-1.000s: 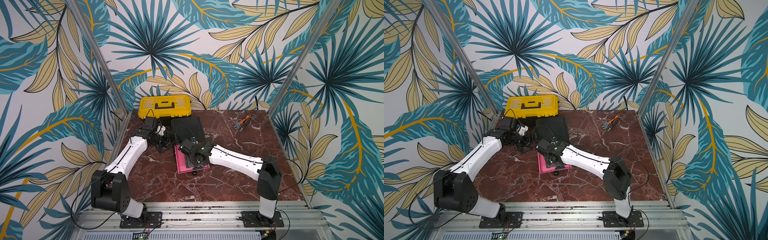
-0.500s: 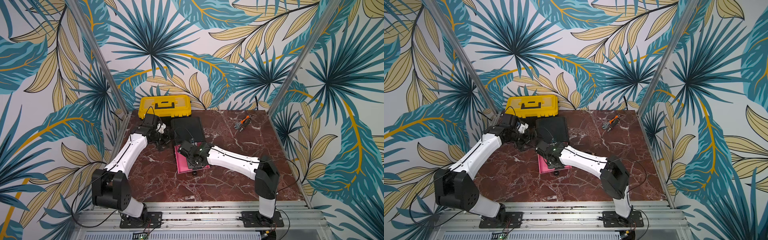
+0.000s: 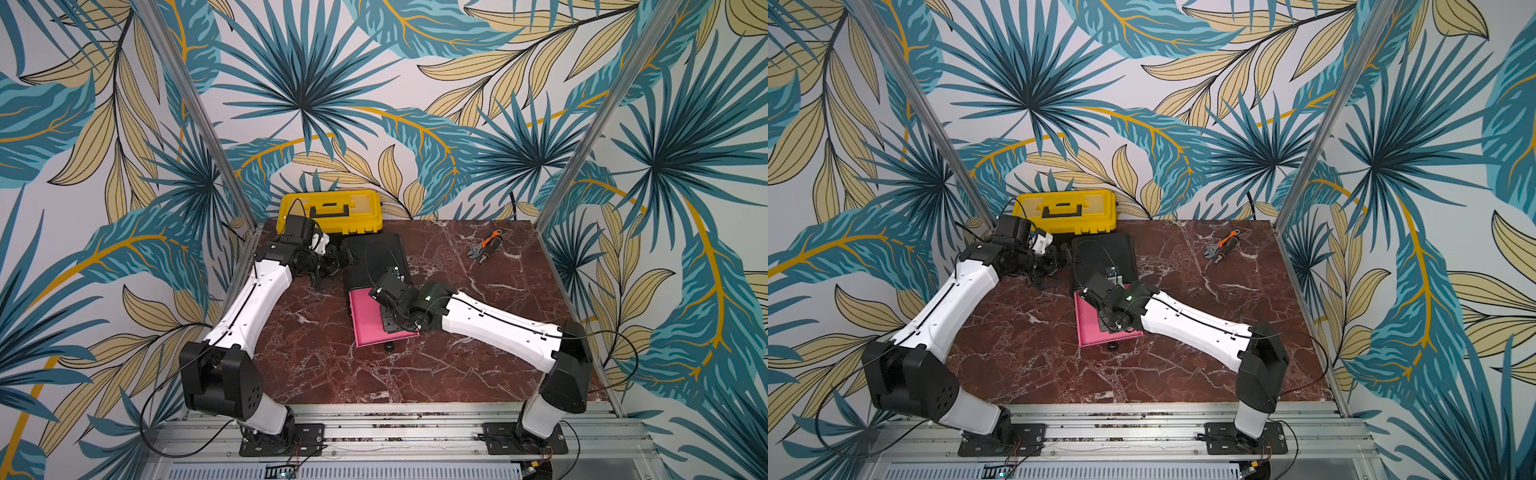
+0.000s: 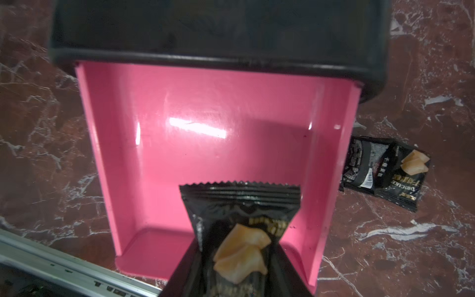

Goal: Take the cookies out of the drawer
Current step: Pick up the cookie from the drawer, then place the cookie at the center of the board.

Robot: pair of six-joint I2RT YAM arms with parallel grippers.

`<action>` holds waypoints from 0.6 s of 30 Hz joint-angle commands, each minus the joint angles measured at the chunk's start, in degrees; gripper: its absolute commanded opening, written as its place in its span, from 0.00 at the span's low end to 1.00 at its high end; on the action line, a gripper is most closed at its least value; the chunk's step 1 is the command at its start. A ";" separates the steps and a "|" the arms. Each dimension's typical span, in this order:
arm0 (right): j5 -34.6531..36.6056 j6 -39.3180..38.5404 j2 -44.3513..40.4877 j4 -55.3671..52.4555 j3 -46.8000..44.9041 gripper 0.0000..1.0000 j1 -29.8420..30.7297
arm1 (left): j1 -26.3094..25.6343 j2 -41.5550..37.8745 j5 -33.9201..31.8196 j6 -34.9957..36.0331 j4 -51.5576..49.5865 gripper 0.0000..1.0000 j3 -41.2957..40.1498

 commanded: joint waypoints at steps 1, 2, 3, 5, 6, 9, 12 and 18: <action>0.01 -1.01 -2.91 -1.76 -2.26 0.36 0.29 | 0.08 -1.90 -1.55 0.01 -1.56 1.00 3.55; 0.12 -1.24 -3.85 -1.94 -2.58 0.36 0.29 | 0.08 -2.09 -1.83 0.02 -1.76 1.00 3.89; 0.30 -1.55 -4.78 -2.21 -2.92 0.35 0.29 | 0.04 -2.36 -2.12 0.11 -1.98 1.00 4.25; 0.79 -2.21 -6.64 -2.70 -3.45 0.35 0.30 | 0.03 -2.81 -2.63 0.31 -2.51 1.00 5.04; 1.26 -2.48 -7.57 -3.11 -3.70 0.35 0.29 | 0.03 -3.03 -2.68 0.35 -2.67 1.00 5.43; 2.51 -3.18 -10.23 -4.29 -4.58 0.35 0.14 | 0.10 -3.24 -2.75 0.29 -2.78 1.00 6.54; 3.78 -3.18 -12.66 -5.86 -5.38 0.34 -0.50 | -0.08 -3.24 -2.63 -0.27 -2.91 1.00 7.79; 2.57 -2.74 -17.60 -6.52 -8.69 0.34 -4.61 | -1.67 -3.97 -3.44 -0.83 -2.65 1.00 9.49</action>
